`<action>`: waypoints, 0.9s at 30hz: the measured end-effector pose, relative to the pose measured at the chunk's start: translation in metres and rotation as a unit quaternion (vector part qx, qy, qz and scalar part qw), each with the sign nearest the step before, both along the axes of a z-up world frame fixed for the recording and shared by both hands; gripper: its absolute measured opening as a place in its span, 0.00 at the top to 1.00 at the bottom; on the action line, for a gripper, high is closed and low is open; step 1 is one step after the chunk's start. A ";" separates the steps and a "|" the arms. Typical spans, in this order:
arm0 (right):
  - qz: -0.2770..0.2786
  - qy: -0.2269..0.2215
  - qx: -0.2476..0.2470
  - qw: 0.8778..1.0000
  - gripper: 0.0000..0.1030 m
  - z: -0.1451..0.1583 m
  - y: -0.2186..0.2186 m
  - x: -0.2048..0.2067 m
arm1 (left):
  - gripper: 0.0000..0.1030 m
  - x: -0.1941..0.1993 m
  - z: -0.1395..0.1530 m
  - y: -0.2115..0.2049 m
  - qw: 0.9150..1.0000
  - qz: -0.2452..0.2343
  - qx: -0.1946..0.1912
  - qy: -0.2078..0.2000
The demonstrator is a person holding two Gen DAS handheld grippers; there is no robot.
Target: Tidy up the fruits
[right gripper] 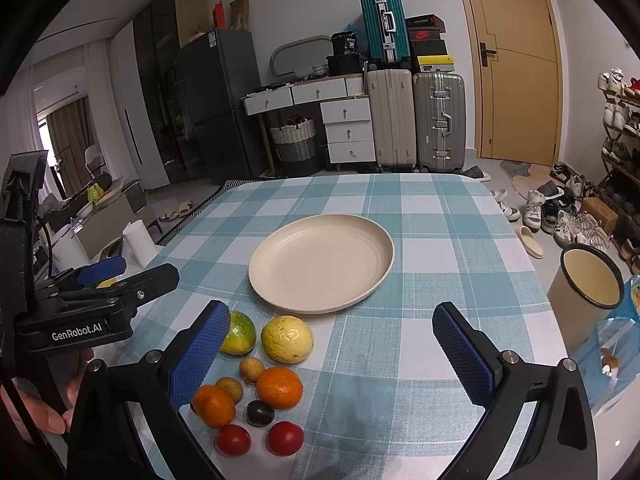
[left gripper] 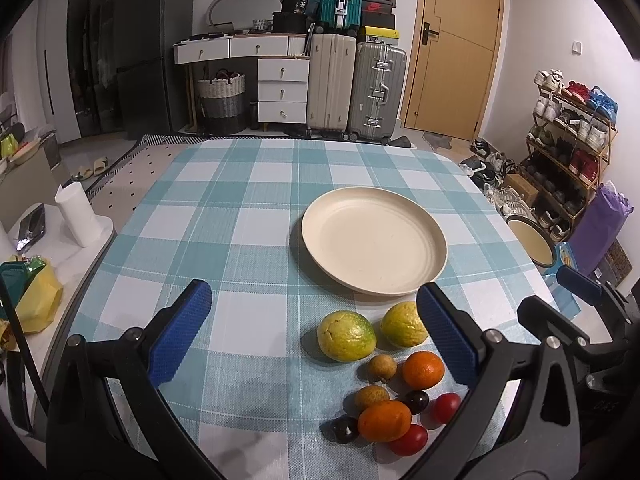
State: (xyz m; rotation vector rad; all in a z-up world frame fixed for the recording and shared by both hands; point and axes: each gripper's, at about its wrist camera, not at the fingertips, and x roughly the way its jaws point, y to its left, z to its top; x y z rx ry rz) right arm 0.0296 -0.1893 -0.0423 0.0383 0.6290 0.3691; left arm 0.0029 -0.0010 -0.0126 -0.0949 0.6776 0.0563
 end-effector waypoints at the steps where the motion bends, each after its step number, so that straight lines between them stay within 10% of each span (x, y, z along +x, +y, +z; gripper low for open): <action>1: 0.000 0.000 0.000 1.000 0.00 0.000 0.000 0.000 | 0.01 0.000 -0.002 0.000 1.000 0.001 0.000 0.002; 27: -0.001 0.009 0.005 1.000 0.00 -0.009 0.001 0.001 | 0.01 0.003 -0.010 0.001 1.000 0.001 -0.009 0.014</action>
